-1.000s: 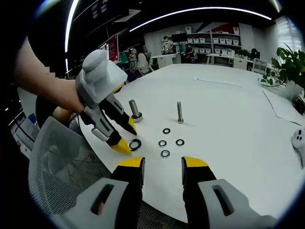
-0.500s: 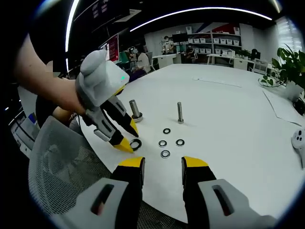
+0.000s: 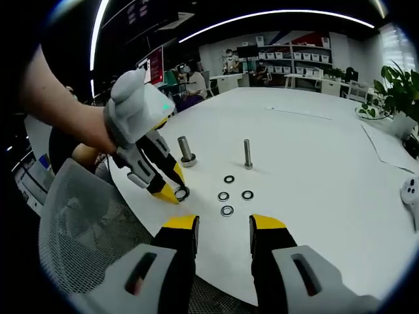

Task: Place the washer onto the threaded stud by aligning its center hole with the stud, sliding it down to the base, and recovering from edge contact or off-axis alignment until the washer reaches the visible bottom stop.

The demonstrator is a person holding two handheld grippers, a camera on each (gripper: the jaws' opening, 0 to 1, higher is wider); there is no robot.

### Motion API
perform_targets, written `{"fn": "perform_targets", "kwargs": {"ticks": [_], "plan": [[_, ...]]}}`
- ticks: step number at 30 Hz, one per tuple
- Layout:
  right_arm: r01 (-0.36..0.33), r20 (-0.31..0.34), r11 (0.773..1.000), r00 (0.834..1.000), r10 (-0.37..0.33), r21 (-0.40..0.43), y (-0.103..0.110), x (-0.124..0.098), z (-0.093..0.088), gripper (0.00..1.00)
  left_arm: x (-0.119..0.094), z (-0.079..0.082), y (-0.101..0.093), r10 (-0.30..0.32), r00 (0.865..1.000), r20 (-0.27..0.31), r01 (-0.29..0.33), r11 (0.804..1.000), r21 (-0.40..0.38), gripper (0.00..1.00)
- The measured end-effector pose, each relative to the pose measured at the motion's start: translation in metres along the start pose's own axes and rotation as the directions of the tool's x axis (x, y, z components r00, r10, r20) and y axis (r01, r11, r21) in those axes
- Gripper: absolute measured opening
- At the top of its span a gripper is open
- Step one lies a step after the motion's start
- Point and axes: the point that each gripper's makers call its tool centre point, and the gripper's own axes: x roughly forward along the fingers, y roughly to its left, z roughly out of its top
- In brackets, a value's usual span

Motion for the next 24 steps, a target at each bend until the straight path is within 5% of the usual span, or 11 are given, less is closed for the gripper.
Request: {"fn": "perform_targets", "kwargs": {"ticks": [6,24], "plan": [[0.000,-0.001,1.000,1.000,0.000,-0.001,0.000,0.000,0.000,0.33,-0.004,-0.016,0.009,-0.001,0.999,-0.050,0.000,1.000,-0.013,0.21],[0.001,-0.007,1.000,1.000,-0.001,-0.004,-0.001,0.001,0.000,0.33,-0.006,-0.018,0.004,-0.007,0.996,-0.087,0.009,1.000,0.025,0.25]]}}
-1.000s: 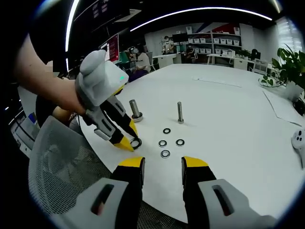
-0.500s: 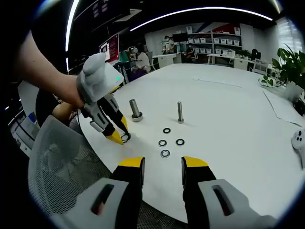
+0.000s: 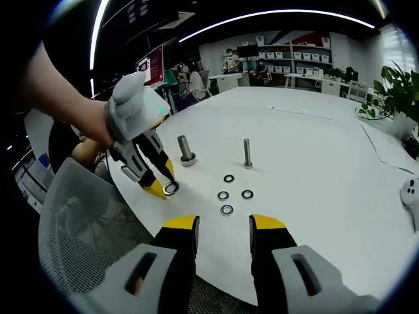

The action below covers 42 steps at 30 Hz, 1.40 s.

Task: Place the washer onto the threaded stud by aligning its center hole with the stud, sliding it down to the base, and recovering from edge contact or off-axis alignment until the washer reaches the visible bottom stop.

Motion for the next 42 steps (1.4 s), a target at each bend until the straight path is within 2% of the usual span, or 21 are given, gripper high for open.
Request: {"fn": "perform_targets", "kwargs": {"ticks": [7,20,25,30,37,42], "plan": [[0.003,-0.006,1.000,1.000,-0.003,0.001,-0.0004,0.0000,-0.0013,0.33,-0.0020,0.0004,0.0027,0.001,1.000,0.020,-0.001,1.000,-0.029,0.21],[0.009,-0.013,1.000,1.000,-0.009,0.002,-0.0023,0.0002,-0.0029,0.33,-0.0003,0.0005,0.0013,0.001,1.000,-0.006,-0.002,0.999,-0.037,0.19],[0.010,-0.017,1.000,1.000,-0.010,0.000,-0.0026,0.0003,-0.0032,0.33,-0.0005,0.0023,0.0040,0.001,1.000,0.017,0.001,0.993,-0.120,0.19],[0.009,-0.017,1.000,1.000,-0.009,0.000,-0.0028,0.0002,-0.0031,0.33,-0.0013,0.0017,0.0026,0.010,0.999,0.038,-0.006,0.995,-0.098,0.19],[0.011,-0.016,1.000,1.000,-0.011,0.002,-0.0030,0.0002,-0.0030,0.33,-0.0018,0.0000,0.0010,0.013,0.999,0.032,-0.010,0.996,-0.091,0.18],[0.011,-0.018,1.000,1.000,-0.011,0.001,-0.0029,0.0003,-0.0034,0.33,-0.0081,0.0025,0.0076,0.026,0.998,0.056,-0.020,0.994,-0.104,0.19]]}}
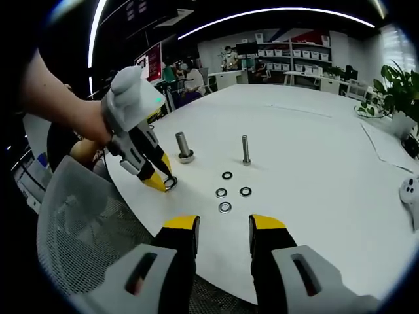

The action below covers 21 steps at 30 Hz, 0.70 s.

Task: Place the washer onto the threaded stud by aligning its center hole with the stud, sliding it down to the base, and recovering from edge contact or off-axis alignment until the washer reaches the visible bottom stop.

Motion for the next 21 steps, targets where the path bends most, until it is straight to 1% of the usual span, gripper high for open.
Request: {"fn": "perform_targets", "kwargs": {"ticks": [4,9,13,17,21], "plan": [[-0.001,0.001,1.000,1.000,0.001,-0.001,0.000,0.000,0.000,0.33,-0.008,0.001,0.008,0.014,1.000,0.016,-0.014,1.000,-0.003,0.19],[-0.001,0.000,1.000,1.000,0.001,-0.001,0.000,0.000,-0.001,0.33,-0.023,0.008,0.018,0.033,0.998,0.052,-0.033,0.999,-0.012,0.19],[0.000,-0.003,1.000,1.000,0.000,0.000,0.000,0.001,-0.001,0.33,-0.035,0.016,0.023,0.047,0.995,0.093,-0.043,0.998,-0.043,0.19],[-0.001,-0.005,1.000,1.000,0.001,-0.001,0.000,0.001,-0.001,0.33,-0.039,0.020,0.027,0.057,0.994,0.095,-0.055,0.998,-0.019,0.19],[-0.001,-0.005,1.000,1.000,0.001,-0.001,0.000,0.002,-0.002,0.33,-0.047,0.027,0.036,0.067,0.993,0.098,-0.067,0.998,0.000,0.19]]}}
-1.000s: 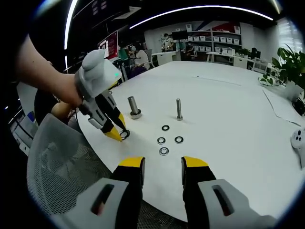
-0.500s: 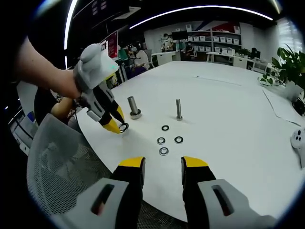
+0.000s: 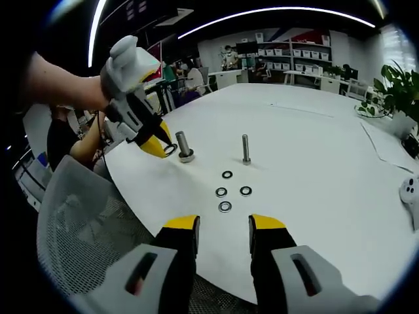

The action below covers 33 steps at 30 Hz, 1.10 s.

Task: Place the washer onto the threaded stud by aligning its center hole with the stud, sliding it down to the base, and recovering from edge contact or off-axis alignment until the washer reaches the visible bottom stop.

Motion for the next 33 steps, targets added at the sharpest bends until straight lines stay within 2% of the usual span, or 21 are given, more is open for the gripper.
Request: {"fn": "perform_targets", "kwargs": {"ticks": [6,16,21,33], "plan": [[0.002,0.002,1.000,1.000,-0.002,0.000,-0.001,0.000,0.001,0.33,-0.012,0.012,0.011,0.015,0.999,0.040,-0.014,1.000,-0.022,0.19],[0.002,0.005,1.000,1.000,-0.002,-0.001,0.000,0.000,0.001,0.33,-0.009,0.015,0.031,0.047,0.998,0.037,-0.046,0.999,-0.022,0.19],[0.002,0.003,1.000,1.000,-0.002,-0.004,0.000,0.000,0.001,0.32,-0.002,0.013,0.039,0.050,0.999,0.021,-0.049,0.999,-0.019,0.19],[0.002,0.005,1.000,1.000,-0.002,-0.005,0.001,0.000,0.001,0.32,0.006,0.008,0.039,0.039,0.999,-0.022,-0.039,0.999,0.018,0.19]]}}
